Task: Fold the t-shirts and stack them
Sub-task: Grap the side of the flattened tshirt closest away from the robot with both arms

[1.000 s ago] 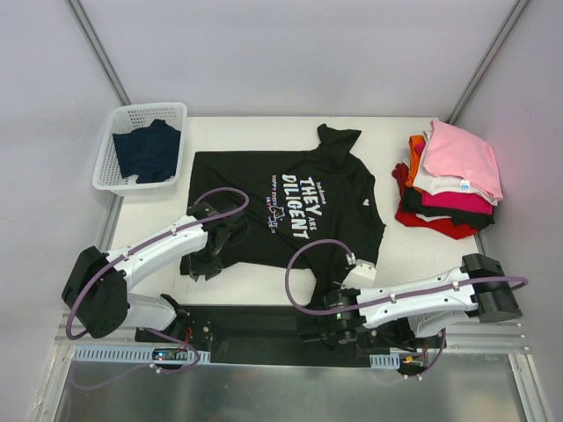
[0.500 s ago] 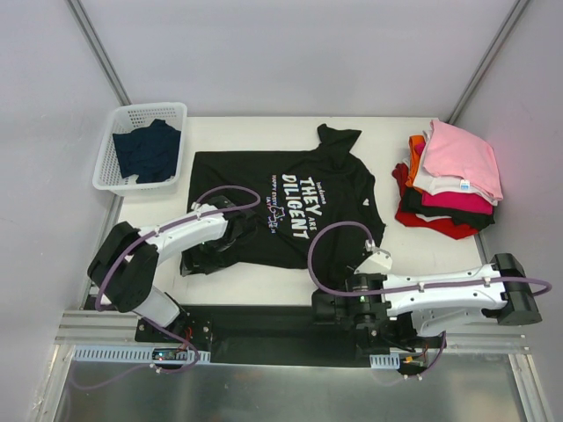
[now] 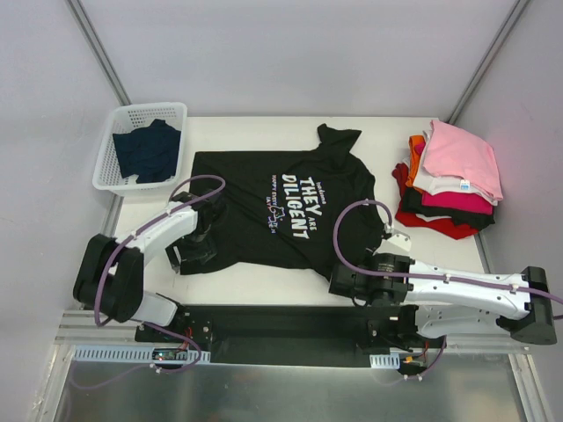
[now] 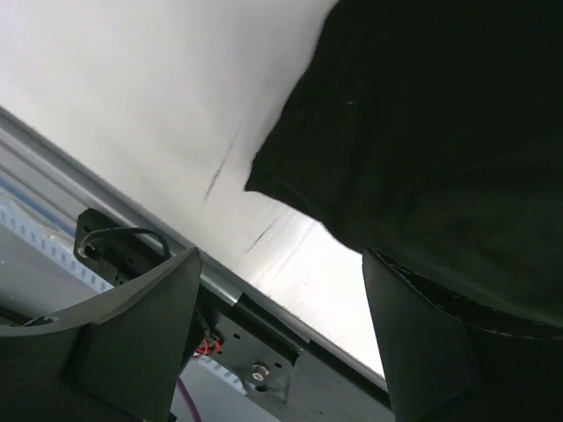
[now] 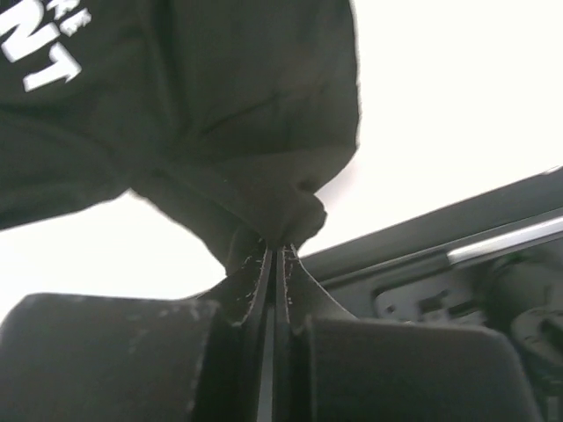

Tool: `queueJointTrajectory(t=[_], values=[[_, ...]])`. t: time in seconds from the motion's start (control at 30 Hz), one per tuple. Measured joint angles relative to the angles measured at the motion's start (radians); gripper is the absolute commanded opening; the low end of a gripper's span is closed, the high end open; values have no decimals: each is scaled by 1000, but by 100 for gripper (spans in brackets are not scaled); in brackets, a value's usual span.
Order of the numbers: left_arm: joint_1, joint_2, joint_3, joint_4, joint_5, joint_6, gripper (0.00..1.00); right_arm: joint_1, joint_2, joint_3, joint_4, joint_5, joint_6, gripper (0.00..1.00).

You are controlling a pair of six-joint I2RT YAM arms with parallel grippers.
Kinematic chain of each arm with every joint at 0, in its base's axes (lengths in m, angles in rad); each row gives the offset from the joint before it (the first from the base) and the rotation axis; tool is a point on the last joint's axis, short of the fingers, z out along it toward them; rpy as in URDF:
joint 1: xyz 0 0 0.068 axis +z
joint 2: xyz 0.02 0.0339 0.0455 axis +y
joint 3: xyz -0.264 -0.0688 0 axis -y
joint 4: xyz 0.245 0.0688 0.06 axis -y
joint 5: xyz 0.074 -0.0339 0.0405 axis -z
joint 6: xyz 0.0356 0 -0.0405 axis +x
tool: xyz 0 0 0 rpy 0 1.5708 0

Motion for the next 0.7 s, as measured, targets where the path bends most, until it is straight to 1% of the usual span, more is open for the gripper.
queueJointTrajectory(t=[0.13, 0.27, 0.5, 0.7], values=[[5, 106, -3, 74, 28, 26, 74, -90, -3, 3, -1, 17, -122, 1], [5, 126, -21, 144, 48, 36, 73, -143, -13, 2, -2, 16, -215, 1], [5, 135, -18, 156, 51, 56, 70, -198, -20, -18, -1, 8, -307, 1], [10, 174, 11, 127, 39, 48, 69, -249, -25, -39, -1, -11, -370, 1]])
